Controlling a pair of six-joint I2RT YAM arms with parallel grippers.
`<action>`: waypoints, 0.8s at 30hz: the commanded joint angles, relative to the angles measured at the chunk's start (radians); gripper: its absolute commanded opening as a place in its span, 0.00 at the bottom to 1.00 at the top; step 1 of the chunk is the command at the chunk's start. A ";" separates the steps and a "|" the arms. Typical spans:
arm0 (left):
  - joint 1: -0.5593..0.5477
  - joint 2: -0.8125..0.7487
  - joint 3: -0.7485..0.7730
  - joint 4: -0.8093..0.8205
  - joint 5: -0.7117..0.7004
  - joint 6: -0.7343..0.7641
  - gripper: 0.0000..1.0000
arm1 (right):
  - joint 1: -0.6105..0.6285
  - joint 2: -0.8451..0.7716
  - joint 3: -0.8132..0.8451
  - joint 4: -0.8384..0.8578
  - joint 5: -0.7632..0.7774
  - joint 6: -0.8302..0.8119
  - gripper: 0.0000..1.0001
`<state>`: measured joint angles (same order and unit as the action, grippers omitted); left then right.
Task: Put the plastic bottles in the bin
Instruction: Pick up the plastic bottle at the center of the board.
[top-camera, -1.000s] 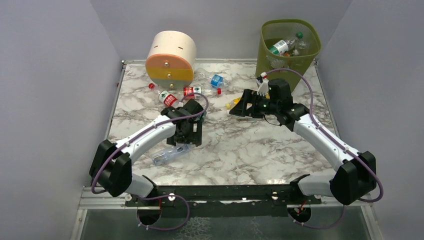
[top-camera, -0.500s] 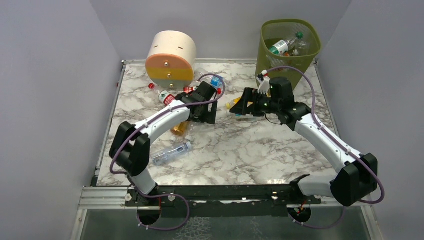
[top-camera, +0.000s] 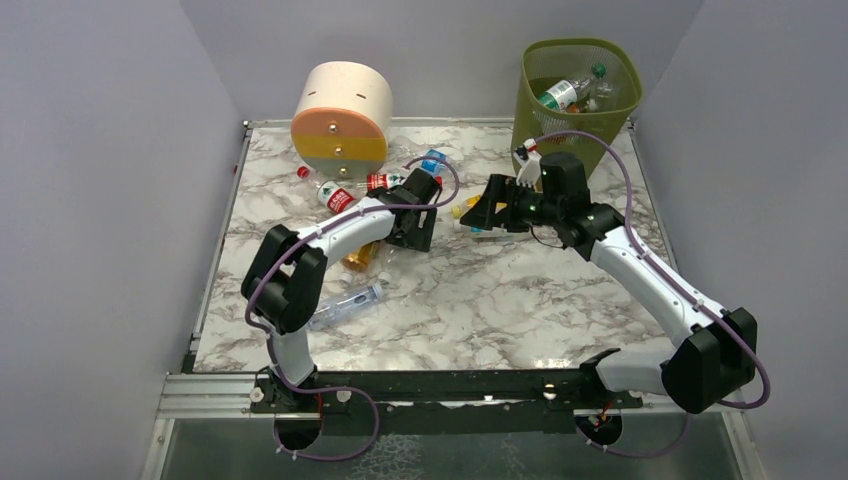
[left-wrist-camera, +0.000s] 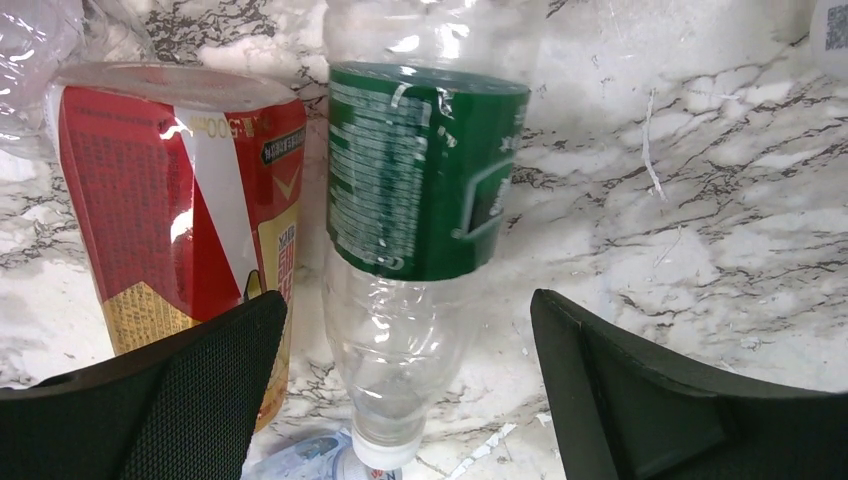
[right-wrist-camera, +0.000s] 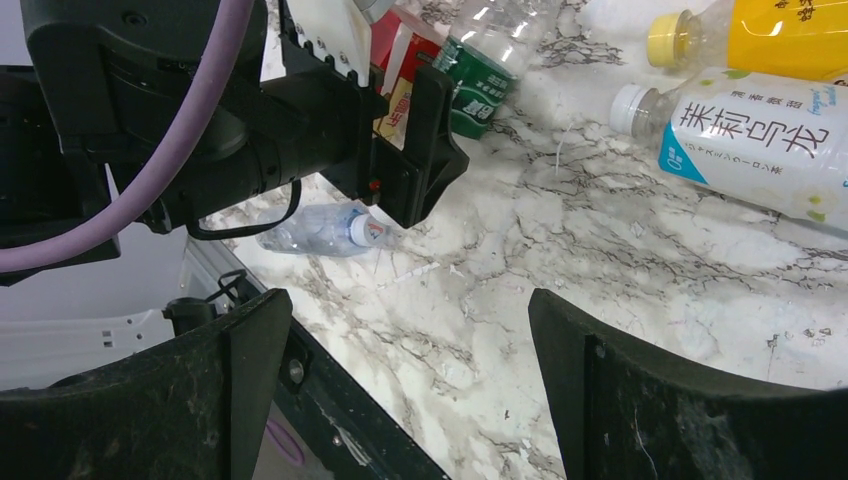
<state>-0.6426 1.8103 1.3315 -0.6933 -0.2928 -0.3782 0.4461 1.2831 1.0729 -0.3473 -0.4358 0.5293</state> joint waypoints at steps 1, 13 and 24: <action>0.005 0.020 0.000 0.049 -0.005 0.013 0.98 | 0.000 -0.030 0.019 -0.024 0.015 -0.006 0.91; 0.006 0.030 -0.076 0.118 0.037 -0.003 0.91 | 0.000 -0.048 0.028 -0.044 0.018 0.008 0.91; 0.006 -0.069 -0.083 0.118 0.060 -0.029 0.70 | 0.000 -0.054 0.032 -0.060 0.020 0.020 0.91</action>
<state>-0.6407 1.8271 1.2526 -0.5926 -0.2687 -0.3885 0.4461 1.2514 1.0744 -0.3931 -0.4343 0.5343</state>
